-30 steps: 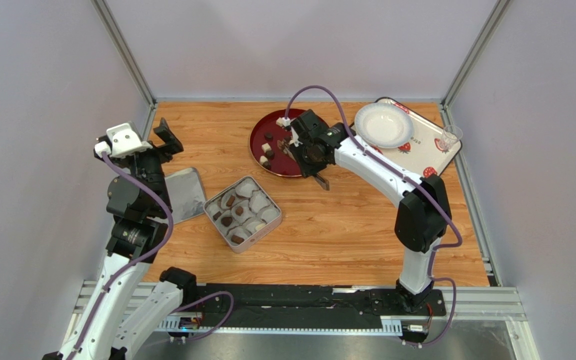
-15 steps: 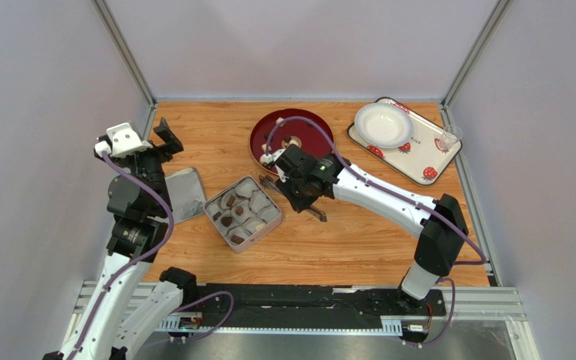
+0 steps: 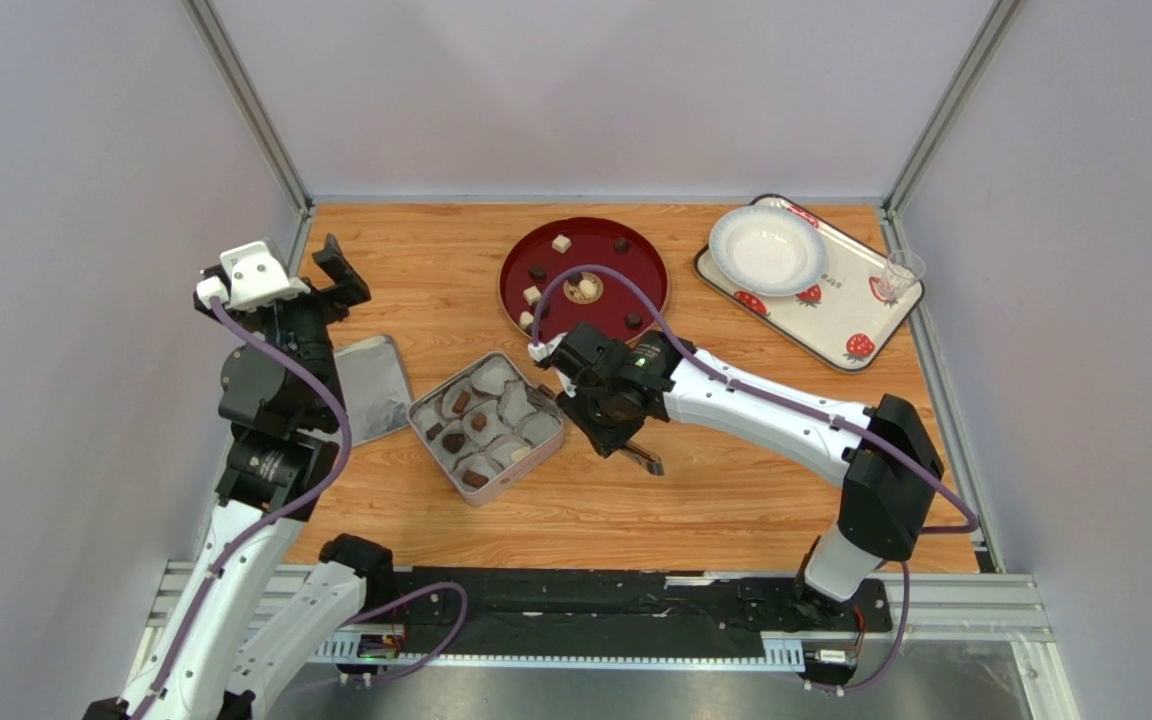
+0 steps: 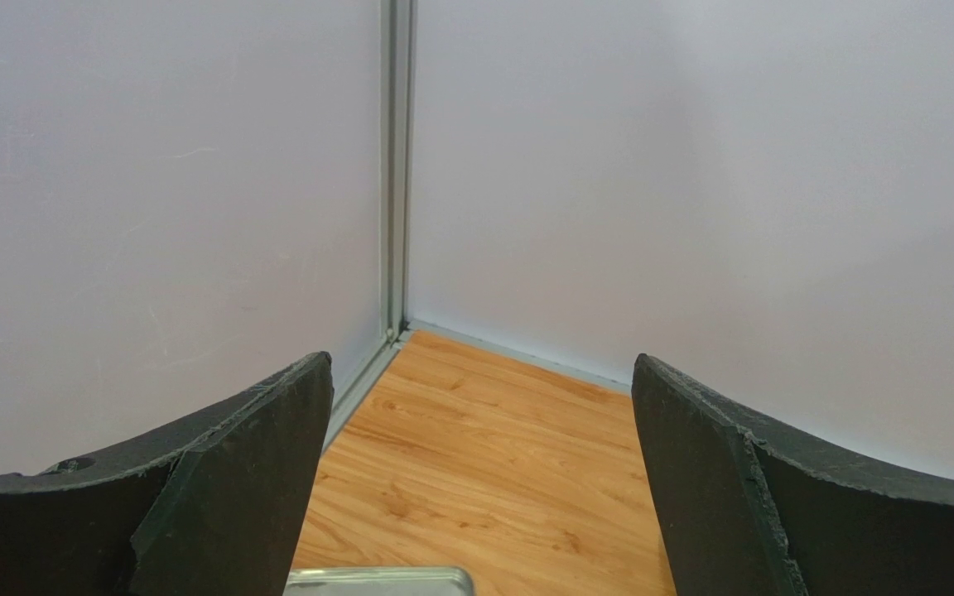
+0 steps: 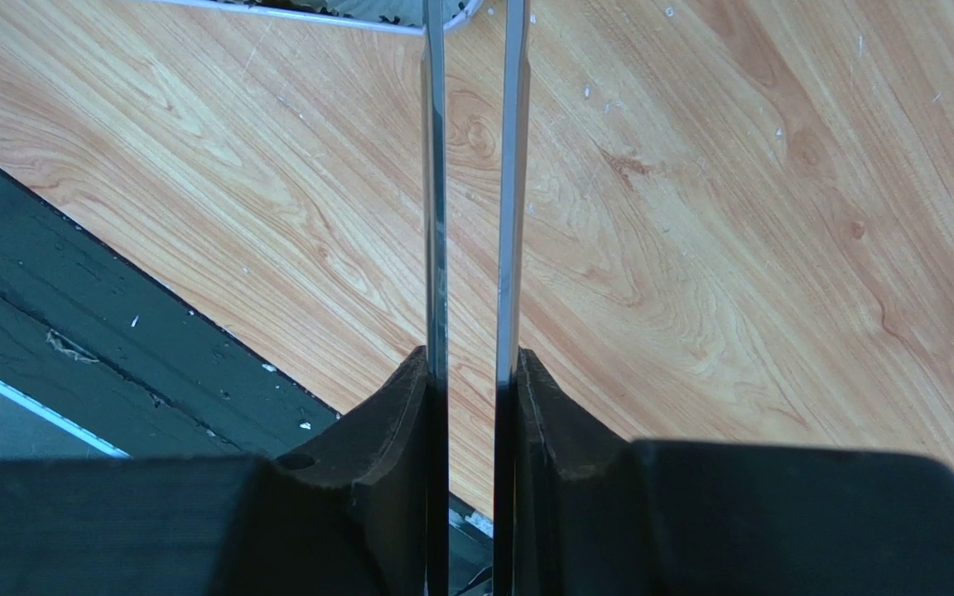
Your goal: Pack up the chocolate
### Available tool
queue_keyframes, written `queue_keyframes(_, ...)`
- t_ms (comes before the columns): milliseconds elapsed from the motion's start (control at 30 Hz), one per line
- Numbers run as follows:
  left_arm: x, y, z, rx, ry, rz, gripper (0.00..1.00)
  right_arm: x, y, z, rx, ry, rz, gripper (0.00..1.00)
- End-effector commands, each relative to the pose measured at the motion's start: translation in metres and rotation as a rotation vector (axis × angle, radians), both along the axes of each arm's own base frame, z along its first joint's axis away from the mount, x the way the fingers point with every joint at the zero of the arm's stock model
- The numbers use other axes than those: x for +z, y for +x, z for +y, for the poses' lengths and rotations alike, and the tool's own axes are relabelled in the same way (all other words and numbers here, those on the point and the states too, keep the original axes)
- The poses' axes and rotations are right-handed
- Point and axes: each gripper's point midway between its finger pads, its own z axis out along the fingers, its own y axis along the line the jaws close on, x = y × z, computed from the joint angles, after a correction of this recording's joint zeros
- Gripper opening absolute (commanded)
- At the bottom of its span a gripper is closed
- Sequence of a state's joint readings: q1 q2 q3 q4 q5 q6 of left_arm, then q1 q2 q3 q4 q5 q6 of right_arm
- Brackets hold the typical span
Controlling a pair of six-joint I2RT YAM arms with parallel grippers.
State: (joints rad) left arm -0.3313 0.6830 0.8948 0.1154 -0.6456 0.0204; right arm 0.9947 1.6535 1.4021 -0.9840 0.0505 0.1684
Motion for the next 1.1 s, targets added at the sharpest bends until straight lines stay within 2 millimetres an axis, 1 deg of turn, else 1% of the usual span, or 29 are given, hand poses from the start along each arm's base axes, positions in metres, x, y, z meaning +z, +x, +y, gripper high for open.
queue_keyframes(0,0.006,0.001,-0.001,-0.010,-0.019,-0.031,0.98,0.010,-0.010,0.001,0.009,0.040,0.006,0.24)
queue_keyframes(133,0.004,0.003,-0.003,-0.019,-0.032,-0.029,0.98,0.014,-0.018,0.004,0.030,0.050,0.008,0.24)
queue_keyframes(333,0.001,0.006,-0.006,-0.029,-0.036,-0.020,0.98,0.027,-0.022,0.004,0.033,0.083,-0.023,0.24)
queue_keyframes(400,0.002,0.006,-0.005,-0.028,-0.038,-0.022,0.98,0.028,-0.023,0.002,0.032,0.081,-0.021,0.24)
queue_keyframes(600,0.000,0.008,-0.007,-0.035,-0.039,-0.017,0.98,0.017,-0.028,-0.004,0.043,0.045,0.006,0.24)
queue_keyframes(767,0.001,0.007,-0.007,-0.037,-0.040,-0.021,0.98,0.007,-0.029,-0.001,0.053,0.031,0.020,0.25)
queue_keyframes(1067,0.002,0.006,-0.006,-0.034,-0.037,-0.023,0.98,0.001,-0.026,0.006,0.066,0.028,0.022,0.30)
